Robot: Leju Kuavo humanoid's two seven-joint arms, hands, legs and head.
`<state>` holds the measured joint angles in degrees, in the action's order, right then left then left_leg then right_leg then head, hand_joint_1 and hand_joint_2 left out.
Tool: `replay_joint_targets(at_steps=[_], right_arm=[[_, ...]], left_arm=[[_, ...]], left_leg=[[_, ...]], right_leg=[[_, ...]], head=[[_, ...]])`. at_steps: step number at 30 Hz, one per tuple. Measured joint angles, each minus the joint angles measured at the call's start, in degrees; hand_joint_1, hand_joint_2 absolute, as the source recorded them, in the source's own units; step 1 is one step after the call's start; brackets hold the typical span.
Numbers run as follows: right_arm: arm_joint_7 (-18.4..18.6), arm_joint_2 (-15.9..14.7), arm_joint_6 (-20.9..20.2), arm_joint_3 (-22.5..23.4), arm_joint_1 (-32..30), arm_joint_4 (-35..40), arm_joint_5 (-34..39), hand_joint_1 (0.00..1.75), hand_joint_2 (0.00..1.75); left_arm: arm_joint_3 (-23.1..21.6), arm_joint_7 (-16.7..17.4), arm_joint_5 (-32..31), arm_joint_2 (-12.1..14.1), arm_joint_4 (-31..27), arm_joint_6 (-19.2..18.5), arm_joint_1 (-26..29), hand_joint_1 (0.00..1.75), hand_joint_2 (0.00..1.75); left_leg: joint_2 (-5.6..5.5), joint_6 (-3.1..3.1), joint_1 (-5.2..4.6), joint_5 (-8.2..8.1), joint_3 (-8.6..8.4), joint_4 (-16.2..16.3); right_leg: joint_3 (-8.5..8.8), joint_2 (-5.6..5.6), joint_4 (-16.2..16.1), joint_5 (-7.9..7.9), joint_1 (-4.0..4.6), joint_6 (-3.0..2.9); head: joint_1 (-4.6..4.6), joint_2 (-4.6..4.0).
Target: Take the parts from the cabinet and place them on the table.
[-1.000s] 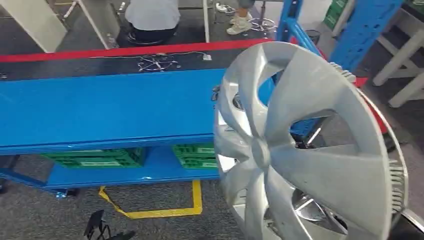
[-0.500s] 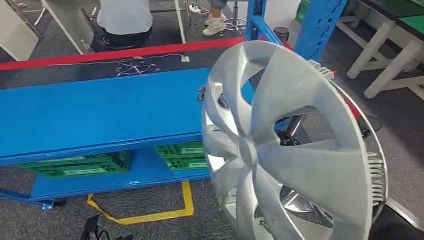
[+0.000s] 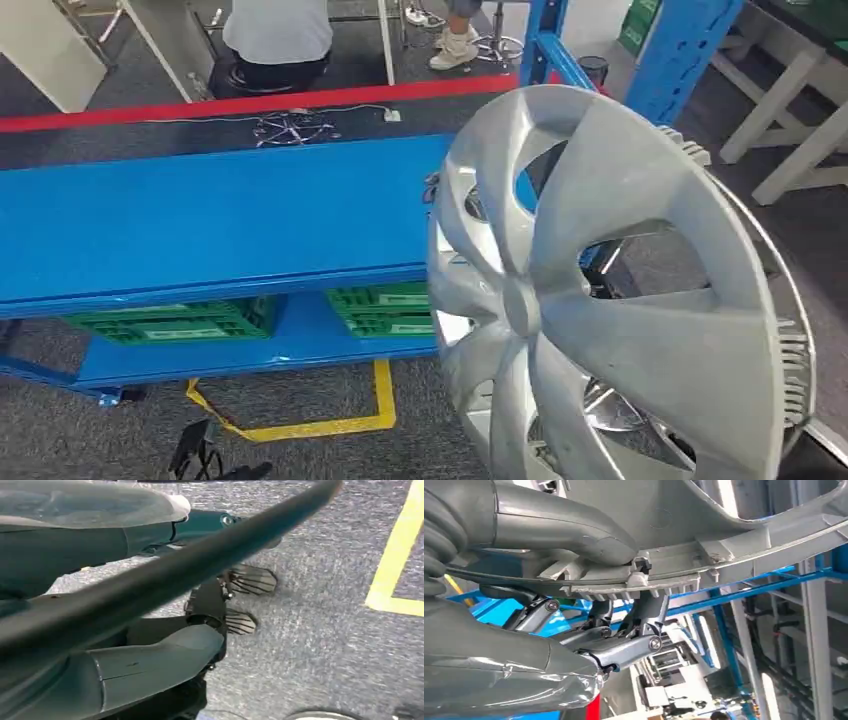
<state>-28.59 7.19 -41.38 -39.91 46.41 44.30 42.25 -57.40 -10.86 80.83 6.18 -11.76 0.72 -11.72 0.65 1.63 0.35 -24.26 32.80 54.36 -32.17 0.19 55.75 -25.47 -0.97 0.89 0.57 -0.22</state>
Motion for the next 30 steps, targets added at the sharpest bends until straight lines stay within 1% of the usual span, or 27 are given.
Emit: replay_joint_targets(at_steps=[1, 2, 4, 6, 8, 10, 11, 12, 13, 17, 25, 26, 27, 28, 30], right_arm=[[-0.07, 0.00, 0.02, 0.00, -0.08, -0.04, -0.02, 1.75, 1.75], [-0.11, 0.00, 0.02, 0.00, -0.10, -0.04, -0.07, 1.75, 1.75], [-0.15, 0.00, 0.02, 0.00, -0.10, -0.04, -0.09, 1.75, 1.75], [-0.17, 0.00, 0.02, 0.00, -0.09, -0.04, -0.09, 1.75, 1.75], [-0.17, 0.00, 0.04, 0.00, -0.09, -0.04, -0.09, 1.75, 1.75], [-0.15, 0.00, 0.15, 0.00, -0.09, -0.04, -0.09, 1.75, 1.75], [-0.13, 0.00, 0.29, 0.00, -0.09, -0.04, -0.09, 1.75, 1.75], [-0.13, 0.00, 0.53, 0.00, -0.09, -0.04, -0.09, 1.75, 1.75], [-0.07, 0.00, 0.72, 0.00, -0.09, -0.04, -0.09, 1.75, 1.75], [-0.02, 0.00, 1.07, 0.00, -0.10, -0.07, -0.09, 1.75, 1.75], [0.00, 0.00, 1.01, 0.00, -0.09, -0.07, -0.09, 1.75, 1.75], [0.04, 0.00, 0.96, 0.00, -0.09, -0.07, -0.09, 1.75, 1.75], [0.07, 0.07, 0.92, -0.02, -0.08, -0.07, -0.07, 1.75, 1.75], [0.09, 0.13, 0.81, -0.02, -0.10, -0.07, -0.07, 1.75, 1.75], [0.09, 0.15, 0.72, -0.04, -0.08, -0.07, -0.07, 1.75, 1.75]], left_arm=[[0.00, 0.00, -0.02, 0.05, 0.00, 0.00, 0.16, 0.00, 1.75], [0.00, 0.00, -0.02, 0.07, 0.00, -0.02, 0.22, 0.00, 1.75], [-0.02, -0.02, -0.11, 0.05, 0.00, -0.02, 0.18, 0.00, 1.75], [-0.02, -0.02, -0.26, 0.05, 0.00, -0.02, 0.11, 0.00, 1.75], [0.00, -0.02, -0.28, 0.07, 0.00, -0.02, 0.11, 0.00, 1.75], [0.00, -0.02, -0.28, 0.07, 0.00, -0.02, 0.11, 0.00, 1.75], [0.00, -0.02, -0.26, 0.07, 0.00, -0.09, 0.11, 0.00, 1.75], [0.00, -0.02, -0.24, 0.07, 0.00, -0.13, 0.11, 0.00, 1.75], [0.00, -0.02, -0.22, 0.05, 0.00, -0.22, 0.12, 0.00, 1.75], [0.00, 0.02, -0.18, 0.05, 0.00, -0.31, 0.13, 0.00, 1.75], [0.00, 0.07, 0.17, 0.07, 0.00, -0.09, 0.15, 0.00, 1.75], [-0.02, 0.07, 0.20, 0.07, 0.00, -0.09, 0.17, 0.00, 1.75], [0.00, 0.07, 0.22, 0.18, 0.00, -0.09, 0.21, 0.00, 1.75], [0.00, 0.07, 0.26, 0.22, 0.00, -0.09, 0.25, 0.00, 1.75], [0.00, 0.07, 0.31, 0.24, 0.00, -0.09, 0.27, 0.00, 1.75]], left_leg=[[-0.01, -0.77, 0.03, 0.43, 0.13, 0.04], [0.06, -0.86, 0.12, 0.40, 0.06, 0.02], [0.08, -0.76, 0.19, 0.48, -0.16, -0.30], [0.08, -0.64, 0.24, 0.56, -0.29, -0.56], [0.09, -0.44, 0.25, 0.67, -0.37, -0.83], [0.10, -0.33, 0.26, 0.72, -0.40, -0.95], [0.10, -0.15, 0.27, 0.73, -0.40, -0.98], [0.10, 0.23, 0.31, 0.73, -0.41, -1.01], [0.10, 0.40, 0.34, 0.69, -0.41, -1.02], [0.10, 0.52, 0.34, 0.66, -0.40, -1.01], [0.10, 0.54, 0.15, 0.59, -0.38, -0.93], [0.09, 0.45, 0.10, 0.44, -0.29, -0.77], [0.01, -0.09, -0.01, 0.27, -0.17, -0.24], [0.05, -0.25, 0.01, 0.18, -0.13, -0.22], [0.06, -0.46, -0.03, 0.12, -0.08, -0.25]], right_leg=[[-0.09, 0.11, 0.16, 0.04, 0.21, -0.08], [-0.16, 0.26, 0.12, 0.08, 0.28, -0.14], [-0.12, 0.32, 0.13, 0.05, 0.43, -0.26], [-0.09, 0.31, 0.13, -0.02, 0.49, -0.43], [-0.10, 0.30, 0.13, -0.03, 0.53, -0.79], [-0.11, 0.29, 0.14, -0.06, 0.56, -0.86], [-0.11, 0.27, 0.14, -0.07, 0.58, -0.89], [-0.11, 0.24, 0.15, -0.10, 0.59, -0.94], [-0.11, 0.22, 0.15, -0.10, 0.61, -0.95], [-0.06, 0.20, 0.15, -0.09, 0.60, -0.96], [0.02, 0.17, 0.09, -0.09, 0.42, -0.95], [0.10, 0.16, -0.05, -0.03, 0.27, -0.86], [0.07, 0.14, -0.17, 0.04, 0.14, -0.61], [0.10, 0.15, -0.16, 0.02, 0.16, -0.58], [0.14, 0.15, -0.25, 0.06, 0.18, -0.45]], head=[[-0.31, 0.00], [-0.44, 0.00], [-0.94, 0.00], [-1.25, 0.00], [-1.51, 0.00], [-1.77, 0.00], [-1.86, 0.00], [-1.93, 0.00], [-1.95, 0.00], [-1.84, 0.00], [-1.64, 0.00], [-1.60, 0.00], [-1.66, 0.00], [-2.01, 0.00], [-2.17, 0.00]])
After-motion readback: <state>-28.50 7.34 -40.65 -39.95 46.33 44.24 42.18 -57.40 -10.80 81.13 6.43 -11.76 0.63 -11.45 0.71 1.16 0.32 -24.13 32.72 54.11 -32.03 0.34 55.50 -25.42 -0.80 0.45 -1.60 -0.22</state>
